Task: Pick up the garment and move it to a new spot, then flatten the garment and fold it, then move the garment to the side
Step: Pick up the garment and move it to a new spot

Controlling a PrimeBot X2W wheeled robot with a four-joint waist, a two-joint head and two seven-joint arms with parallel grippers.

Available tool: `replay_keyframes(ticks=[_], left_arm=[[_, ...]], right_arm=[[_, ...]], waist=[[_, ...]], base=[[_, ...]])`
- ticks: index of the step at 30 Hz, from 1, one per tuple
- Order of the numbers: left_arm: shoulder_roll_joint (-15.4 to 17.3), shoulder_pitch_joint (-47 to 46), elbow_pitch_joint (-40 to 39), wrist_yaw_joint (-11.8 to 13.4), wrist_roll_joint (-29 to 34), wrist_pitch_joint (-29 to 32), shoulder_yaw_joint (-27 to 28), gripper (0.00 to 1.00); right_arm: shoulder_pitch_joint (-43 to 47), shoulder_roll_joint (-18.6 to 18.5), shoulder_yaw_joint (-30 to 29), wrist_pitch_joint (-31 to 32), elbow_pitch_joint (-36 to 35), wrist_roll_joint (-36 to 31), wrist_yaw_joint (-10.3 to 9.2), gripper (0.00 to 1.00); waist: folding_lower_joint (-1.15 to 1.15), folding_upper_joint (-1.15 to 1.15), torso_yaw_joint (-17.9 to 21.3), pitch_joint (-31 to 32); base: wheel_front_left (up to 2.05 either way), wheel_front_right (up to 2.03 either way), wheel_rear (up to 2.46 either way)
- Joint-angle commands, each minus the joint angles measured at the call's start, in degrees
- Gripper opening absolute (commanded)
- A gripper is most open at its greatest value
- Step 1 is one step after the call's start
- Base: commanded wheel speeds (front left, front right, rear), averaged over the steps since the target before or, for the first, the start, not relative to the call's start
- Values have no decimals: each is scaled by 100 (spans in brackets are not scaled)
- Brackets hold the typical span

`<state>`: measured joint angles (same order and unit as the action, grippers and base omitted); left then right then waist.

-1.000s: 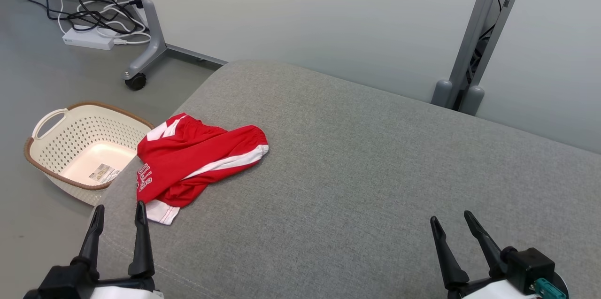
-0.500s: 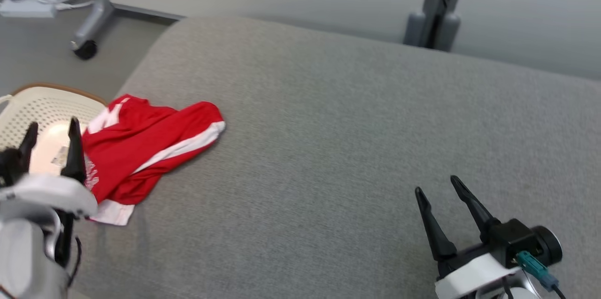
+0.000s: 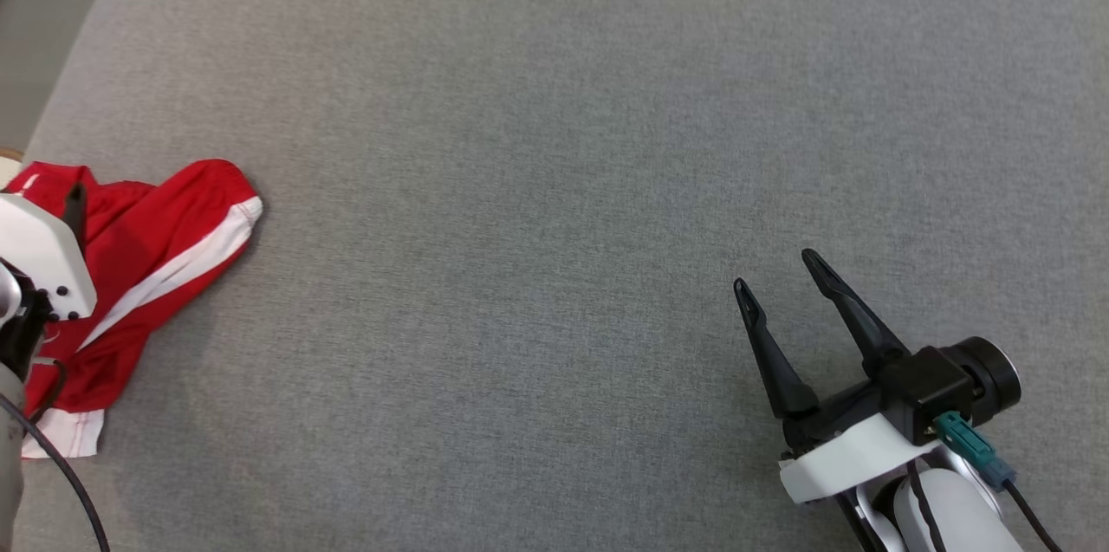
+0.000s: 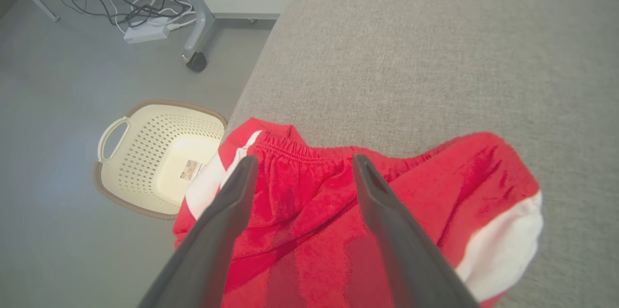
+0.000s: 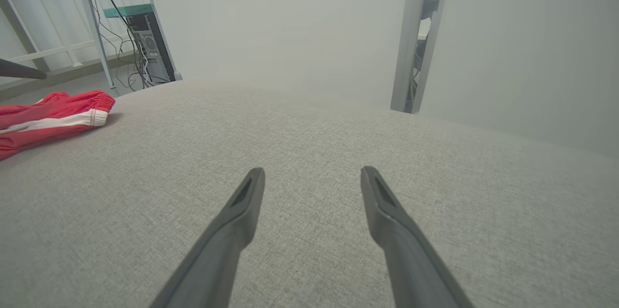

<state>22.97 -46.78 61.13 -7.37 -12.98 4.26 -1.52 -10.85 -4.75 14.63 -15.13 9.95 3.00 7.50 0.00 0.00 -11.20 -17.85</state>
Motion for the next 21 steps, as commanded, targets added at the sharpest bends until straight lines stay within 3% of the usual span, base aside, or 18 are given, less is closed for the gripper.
replay_keyframes(ticks=[1, 11, 21], left_arm=[[115, -207, 238, -10, -183, 357, -165, 100], [361, -593, 725, -10, -659, 1012, -515, 100], [328, -851, 1008, -12, -1015, 1723, -701, 100]], right_arm=[[-134, -24, 17, 4, -41, -49, -2, 100], [-303, -12, 115, 4, -2, -56, -2, 100], [-441, -82, 174, 4, 31, -85, -2, 100]], waist=[[0, 0, 189, -254], [0, 0, 302, -522], [0, 0, 380, -713]], base=[[0, 0, 0], [0, 0, 0], [0, 0, 0]])
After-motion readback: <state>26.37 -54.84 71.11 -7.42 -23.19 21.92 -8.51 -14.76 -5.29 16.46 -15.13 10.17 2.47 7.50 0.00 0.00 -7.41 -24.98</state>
